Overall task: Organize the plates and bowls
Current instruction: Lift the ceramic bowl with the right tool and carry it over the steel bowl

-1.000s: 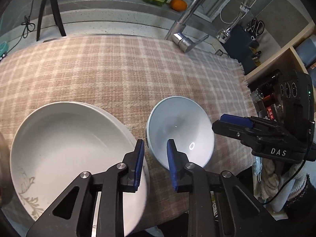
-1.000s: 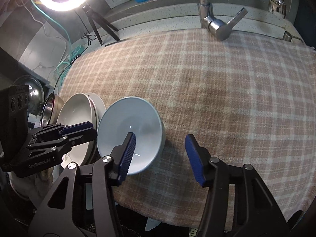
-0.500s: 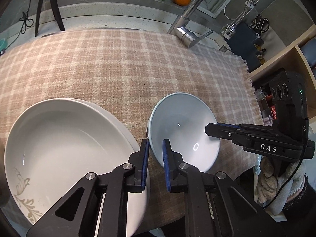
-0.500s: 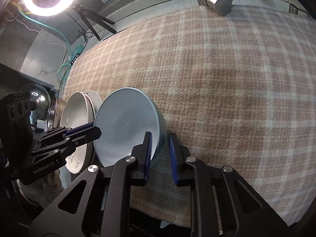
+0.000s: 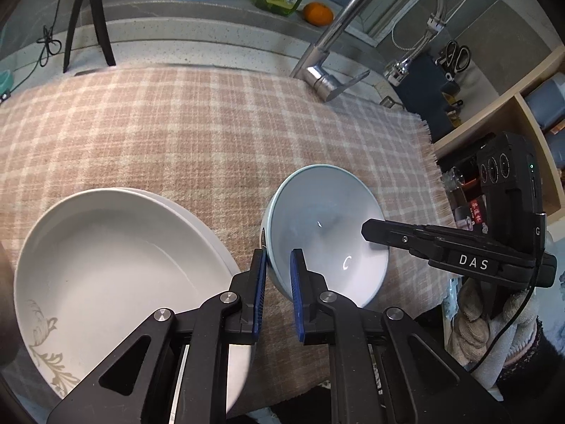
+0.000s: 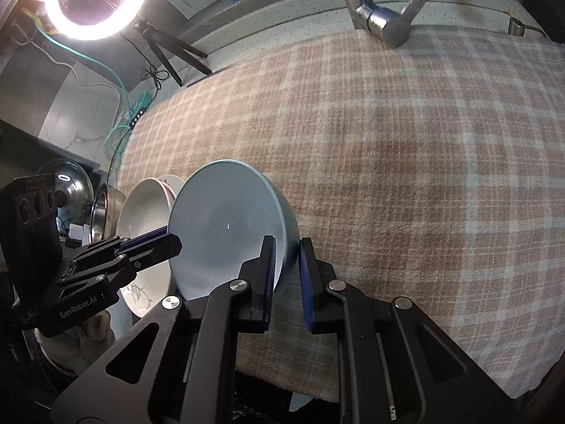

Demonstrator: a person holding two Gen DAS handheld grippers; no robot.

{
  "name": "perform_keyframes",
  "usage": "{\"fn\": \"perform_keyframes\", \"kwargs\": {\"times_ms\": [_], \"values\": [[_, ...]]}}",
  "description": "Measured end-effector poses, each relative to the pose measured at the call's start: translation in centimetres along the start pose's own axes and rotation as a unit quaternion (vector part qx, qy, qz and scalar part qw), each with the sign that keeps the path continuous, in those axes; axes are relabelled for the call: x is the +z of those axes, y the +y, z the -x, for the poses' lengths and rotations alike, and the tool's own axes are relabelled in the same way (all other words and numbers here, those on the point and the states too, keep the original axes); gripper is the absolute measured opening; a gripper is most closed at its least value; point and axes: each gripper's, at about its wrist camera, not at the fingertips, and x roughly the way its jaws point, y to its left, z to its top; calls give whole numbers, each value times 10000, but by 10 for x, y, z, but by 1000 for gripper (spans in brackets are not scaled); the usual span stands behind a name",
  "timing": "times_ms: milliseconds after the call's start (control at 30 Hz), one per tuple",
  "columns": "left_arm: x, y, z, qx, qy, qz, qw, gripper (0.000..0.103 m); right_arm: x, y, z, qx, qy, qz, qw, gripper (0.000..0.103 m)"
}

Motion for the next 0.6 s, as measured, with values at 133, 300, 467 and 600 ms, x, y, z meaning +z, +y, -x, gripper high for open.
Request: {"fn": "perform_keyframes", "kwargs": {"times_ms": [133,300,467,600], "values": [[1,2,19,0,-242,64,9997,12,7,21,9,30,-143,168,9998,13],[0,16,44,21,-508,233,9984,12,11,48,12,136,-224,366,9990,13],[-6,35,70,164,-743,367,9964,12,16,81,9,299,-249,597,9975,14],[-13,54,88,259,-888,571,9941,12,17,110,2,403,-215,847,9954,14]]}}
